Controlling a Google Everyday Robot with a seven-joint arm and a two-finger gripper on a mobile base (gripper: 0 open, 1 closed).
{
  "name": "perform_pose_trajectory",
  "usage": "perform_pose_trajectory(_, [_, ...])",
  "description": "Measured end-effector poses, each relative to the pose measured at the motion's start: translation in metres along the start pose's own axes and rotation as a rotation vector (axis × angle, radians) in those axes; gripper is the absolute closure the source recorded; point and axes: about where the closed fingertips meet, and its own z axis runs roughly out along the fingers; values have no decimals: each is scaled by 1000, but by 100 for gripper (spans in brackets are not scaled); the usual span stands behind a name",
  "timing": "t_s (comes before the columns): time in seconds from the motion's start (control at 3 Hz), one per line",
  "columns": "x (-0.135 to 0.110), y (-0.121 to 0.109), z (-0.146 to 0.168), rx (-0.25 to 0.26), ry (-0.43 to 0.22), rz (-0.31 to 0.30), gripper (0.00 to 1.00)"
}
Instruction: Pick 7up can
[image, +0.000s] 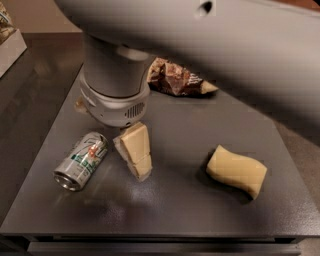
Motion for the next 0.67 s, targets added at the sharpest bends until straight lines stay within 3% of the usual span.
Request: perform_pose_trajectory(0.67, [-32, -17, 38, -74, -12, -176, 0])
